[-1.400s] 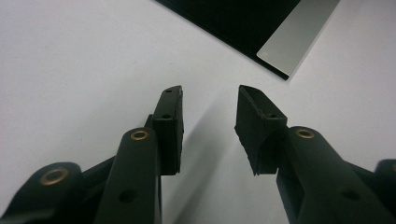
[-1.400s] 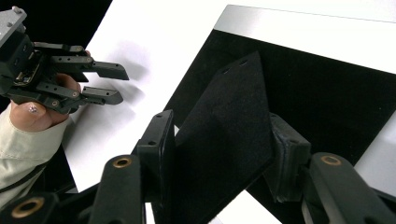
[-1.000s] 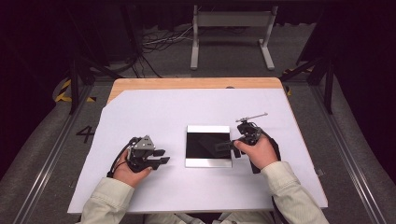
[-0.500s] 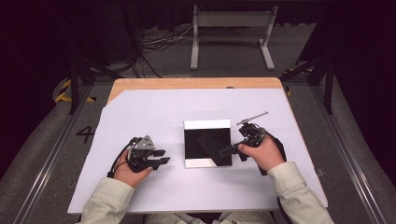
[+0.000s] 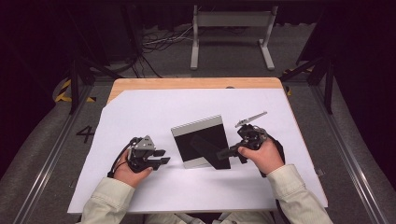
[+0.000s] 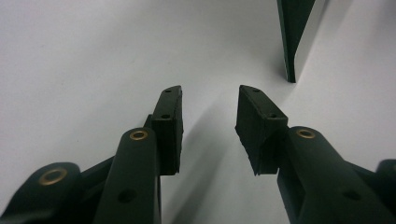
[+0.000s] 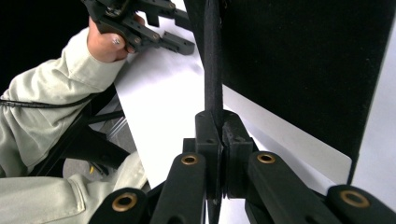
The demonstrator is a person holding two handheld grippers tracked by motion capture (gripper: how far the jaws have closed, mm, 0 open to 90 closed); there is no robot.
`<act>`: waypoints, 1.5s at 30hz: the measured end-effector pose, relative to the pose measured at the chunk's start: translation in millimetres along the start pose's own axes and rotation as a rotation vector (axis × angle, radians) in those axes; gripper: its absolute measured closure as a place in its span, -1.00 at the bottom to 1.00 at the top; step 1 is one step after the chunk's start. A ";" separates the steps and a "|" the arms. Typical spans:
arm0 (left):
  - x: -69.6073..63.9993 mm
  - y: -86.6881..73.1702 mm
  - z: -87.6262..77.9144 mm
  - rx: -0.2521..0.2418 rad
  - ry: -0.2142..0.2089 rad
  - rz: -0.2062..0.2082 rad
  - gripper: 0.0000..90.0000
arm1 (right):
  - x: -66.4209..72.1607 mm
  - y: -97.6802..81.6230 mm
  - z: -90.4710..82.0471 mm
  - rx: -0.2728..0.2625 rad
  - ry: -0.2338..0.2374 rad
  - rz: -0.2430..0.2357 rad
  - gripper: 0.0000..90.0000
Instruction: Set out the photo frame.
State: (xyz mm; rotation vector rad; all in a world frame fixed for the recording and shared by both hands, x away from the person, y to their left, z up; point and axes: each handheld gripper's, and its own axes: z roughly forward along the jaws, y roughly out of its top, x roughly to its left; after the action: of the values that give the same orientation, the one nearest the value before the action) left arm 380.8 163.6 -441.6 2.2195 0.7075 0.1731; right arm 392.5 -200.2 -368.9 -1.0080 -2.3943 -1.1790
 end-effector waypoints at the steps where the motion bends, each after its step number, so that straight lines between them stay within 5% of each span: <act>1: 0.0 0.0 0.0 0.000 0.000 0.000 0.37 | 1.5 0.1 0.0 -0.007 0.000 -0.008 0.94; 16: 0.0 0.3 -0.2 -0.002 0.001 0.005 0.37 | 4.5 -0.9 -4.4 -0.177 -0.105 -0.116 0.94; 24: -0.4 0.2 0.1 0.000 0.000 0.002 0.37 | -6.9 -4.3 -4.2 -0.246 -0.238 -0.214 0.94; 31: -0.1 0.3 0.7 0.001 0.001 0.004 0.37 | -18.4 -10.6 -4.3 -0.223 -0.237 -0.222 0.94; 37: -0.5 0.6 0.3 0.003 0.002 0.006 0.37 | -18.6 -15.4 -3.2 -0.156 -0.248 -0.305 0.94; 45: -0.4 0.6 0.6 0.002 0.003 0.006 0.37 | -23.0 -22.4 -2.1 -0.117 -0.253 -0.351 0.94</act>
State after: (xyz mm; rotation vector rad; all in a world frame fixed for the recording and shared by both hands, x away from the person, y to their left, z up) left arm 380.9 162.6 -441.5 2.2243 0.7026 0.1790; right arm 393.1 -221.9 -392.6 -0.8346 -2.8172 -1.3947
